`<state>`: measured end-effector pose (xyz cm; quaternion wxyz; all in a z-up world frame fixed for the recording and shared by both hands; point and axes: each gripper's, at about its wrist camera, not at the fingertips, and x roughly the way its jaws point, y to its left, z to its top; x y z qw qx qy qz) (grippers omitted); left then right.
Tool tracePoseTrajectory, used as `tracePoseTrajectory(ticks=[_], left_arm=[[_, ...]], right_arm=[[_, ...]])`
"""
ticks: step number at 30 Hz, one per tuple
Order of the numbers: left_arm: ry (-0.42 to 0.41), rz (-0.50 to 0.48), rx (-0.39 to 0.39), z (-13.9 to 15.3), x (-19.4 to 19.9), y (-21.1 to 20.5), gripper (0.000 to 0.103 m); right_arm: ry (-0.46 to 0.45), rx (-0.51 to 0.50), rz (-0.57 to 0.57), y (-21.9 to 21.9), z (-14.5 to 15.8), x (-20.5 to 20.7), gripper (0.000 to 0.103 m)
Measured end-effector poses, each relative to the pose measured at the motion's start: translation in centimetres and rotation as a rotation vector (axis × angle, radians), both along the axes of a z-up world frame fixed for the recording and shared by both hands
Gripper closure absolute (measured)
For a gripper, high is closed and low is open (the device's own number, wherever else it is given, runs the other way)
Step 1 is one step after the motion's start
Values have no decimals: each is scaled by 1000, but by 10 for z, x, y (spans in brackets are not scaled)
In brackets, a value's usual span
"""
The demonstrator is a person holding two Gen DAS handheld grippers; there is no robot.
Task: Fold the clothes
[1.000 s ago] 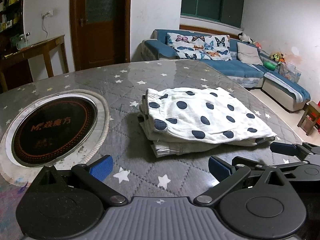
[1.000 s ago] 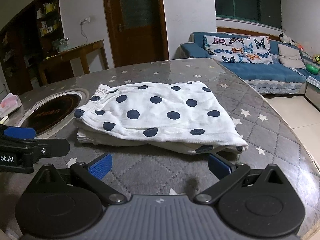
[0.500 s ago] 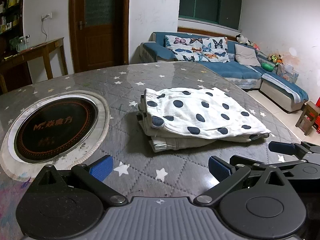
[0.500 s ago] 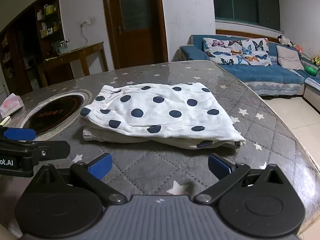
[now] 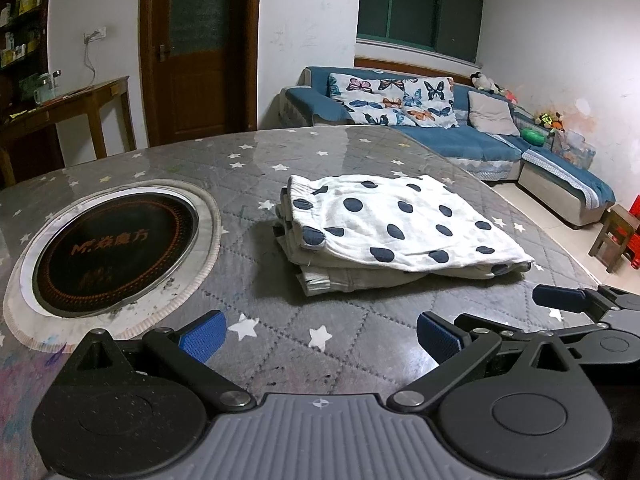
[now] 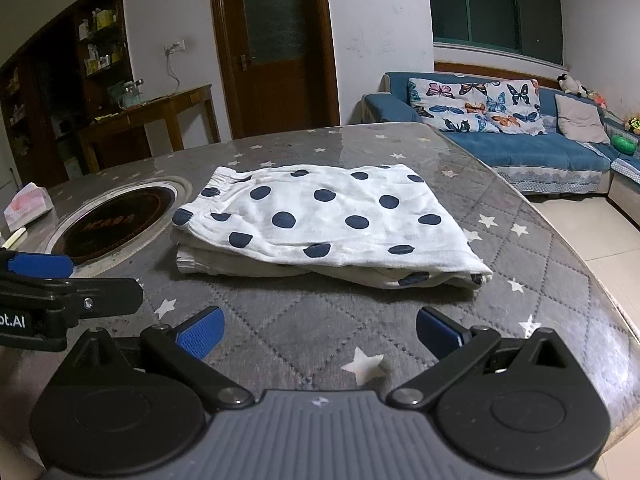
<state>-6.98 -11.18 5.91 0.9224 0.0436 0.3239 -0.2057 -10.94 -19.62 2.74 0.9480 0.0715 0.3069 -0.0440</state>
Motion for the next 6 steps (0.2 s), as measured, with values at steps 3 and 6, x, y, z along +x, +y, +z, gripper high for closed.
tracePoseTrajectory(ticks=[3, 6], left_arm=[[-2, 6, 1, 0, 0, 1, 0], [0, 8, 2, -1, 1, 1, 0]], right_arm=[[-3, -1, 2, 0, 0, -1, 0], [0, -4, 5, 1, -2, -1, 0]])
